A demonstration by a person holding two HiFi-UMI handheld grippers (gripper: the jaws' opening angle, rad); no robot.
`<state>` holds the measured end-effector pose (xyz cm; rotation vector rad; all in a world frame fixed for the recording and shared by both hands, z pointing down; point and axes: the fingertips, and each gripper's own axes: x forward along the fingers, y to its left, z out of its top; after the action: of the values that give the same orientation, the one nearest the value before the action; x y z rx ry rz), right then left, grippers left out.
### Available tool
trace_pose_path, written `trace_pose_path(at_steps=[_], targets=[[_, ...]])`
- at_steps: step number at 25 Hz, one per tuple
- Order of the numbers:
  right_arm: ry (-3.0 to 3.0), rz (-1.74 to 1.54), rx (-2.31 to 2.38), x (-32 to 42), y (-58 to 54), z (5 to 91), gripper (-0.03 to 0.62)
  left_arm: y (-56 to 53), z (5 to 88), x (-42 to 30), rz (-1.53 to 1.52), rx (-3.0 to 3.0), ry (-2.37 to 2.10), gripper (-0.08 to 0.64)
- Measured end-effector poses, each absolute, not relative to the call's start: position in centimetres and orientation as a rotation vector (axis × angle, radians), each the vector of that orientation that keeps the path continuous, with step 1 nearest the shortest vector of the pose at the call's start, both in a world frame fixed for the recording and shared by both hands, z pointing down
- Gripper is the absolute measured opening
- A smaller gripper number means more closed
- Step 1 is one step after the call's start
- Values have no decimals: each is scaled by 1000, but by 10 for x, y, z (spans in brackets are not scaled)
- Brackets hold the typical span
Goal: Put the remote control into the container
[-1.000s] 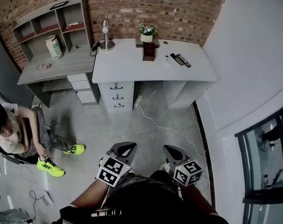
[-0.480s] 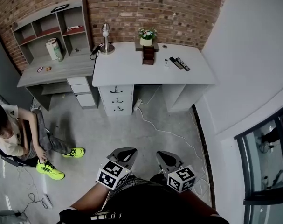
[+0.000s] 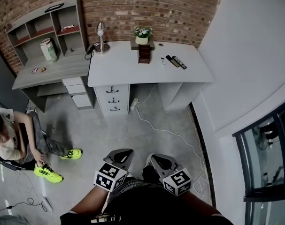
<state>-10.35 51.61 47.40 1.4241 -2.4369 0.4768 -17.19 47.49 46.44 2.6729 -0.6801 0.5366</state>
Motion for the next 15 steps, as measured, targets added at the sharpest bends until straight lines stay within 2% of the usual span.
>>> trace_pose_path(at_steps=[6,15], targets=[[-2452,577,1454,-94,502,480,9,472,479,-169,573,2632,-693,-6],[-2531,615,1343,-122,458,486,9,439,480,-206,591,2566,-839,-6]])
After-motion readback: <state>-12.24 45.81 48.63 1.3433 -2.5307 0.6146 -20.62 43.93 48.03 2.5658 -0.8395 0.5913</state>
